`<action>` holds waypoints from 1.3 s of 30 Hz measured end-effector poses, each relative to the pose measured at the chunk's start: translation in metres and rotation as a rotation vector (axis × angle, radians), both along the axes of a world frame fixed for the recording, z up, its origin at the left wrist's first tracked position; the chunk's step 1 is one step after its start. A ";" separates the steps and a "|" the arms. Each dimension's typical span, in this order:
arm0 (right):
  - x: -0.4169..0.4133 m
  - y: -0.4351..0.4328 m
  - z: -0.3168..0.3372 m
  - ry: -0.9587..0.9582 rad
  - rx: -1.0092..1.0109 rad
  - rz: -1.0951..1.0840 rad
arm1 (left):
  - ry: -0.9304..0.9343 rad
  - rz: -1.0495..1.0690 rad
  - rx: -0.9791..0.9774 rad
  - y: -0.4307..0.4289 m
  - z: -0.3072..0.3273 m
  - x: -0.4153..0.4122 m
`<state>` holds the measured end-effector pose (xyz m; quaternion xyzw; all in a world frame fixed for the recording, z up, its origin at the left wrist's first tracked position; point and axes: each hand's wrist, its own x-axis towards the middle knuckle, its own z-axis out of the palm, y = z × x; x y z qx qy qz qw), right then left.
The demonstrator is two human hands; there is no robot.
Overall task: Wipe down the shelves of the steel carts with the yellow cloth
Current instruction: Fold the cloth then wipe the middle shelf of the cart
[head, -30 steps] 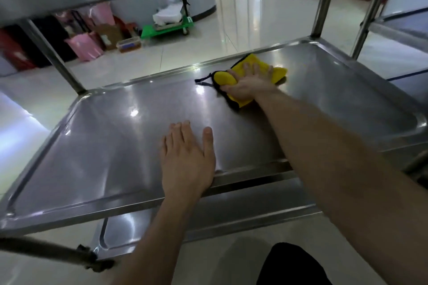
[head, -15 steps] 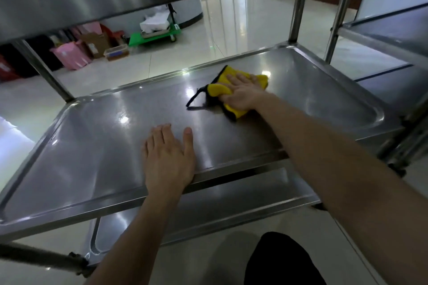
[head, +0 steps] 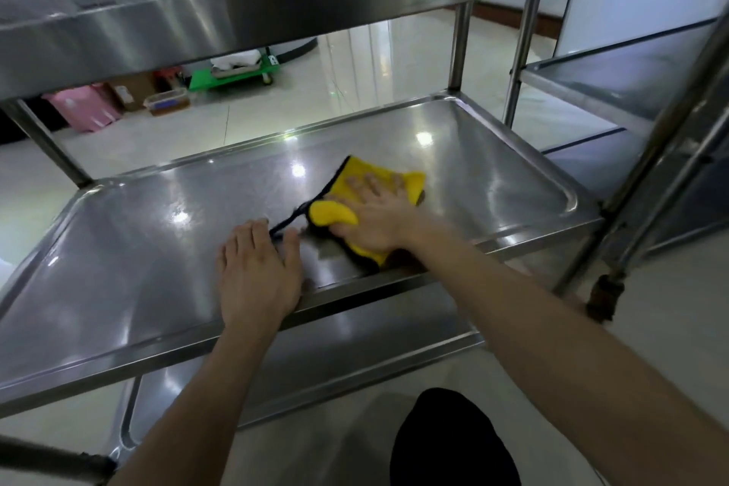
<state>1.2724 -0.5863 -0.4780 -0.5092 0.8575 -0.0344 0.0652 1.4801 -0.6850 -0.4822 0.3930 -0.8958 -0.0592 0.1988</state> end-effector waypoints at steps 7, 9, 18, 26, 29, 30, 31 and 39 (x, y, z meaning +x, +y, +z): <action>-0.055 0.093 0.003 -0.065 -0.010 -0.054 | -0.165 -0.091 -0.026 -0.003 0.006 0.001; -0.096 0.140 0.000 -0.039 -0.002 -0.286 | -0.202 -0.086 -0.026 -0.003 0.005 0.001; -0.020 0.095 -0.007 -0.016 -0.055 -0.288 | -0.219 0.009 0.030 -0.005 0.000 -0.012; -0.008 0.140 -0.003 -0.047 -0.111 -0.102 | -0.208 0.007 0.073 -0.013 -0.004 -0.007; -0.067 0.186 0.001 -0.041 -0.025 -0.299 | -0.212 -0.003 0.063 -0.015 -0.007 -0.006; -0.084 0.193 0.001 -0.062 0.000 -0.337 | -0.215 -0.010 0.059 -0.016 -0.008 -0.007; -0.099 0.196 0.000 -0.081 0.017 -0.359 | -0.223 -0.015 0.058 -0.017 -0.008 -0.007; -0.181 0.099 0.013 -0.077 0.020 -0.474 | -0.219 -0.034 0.035 -0.013 -0.009 -0.005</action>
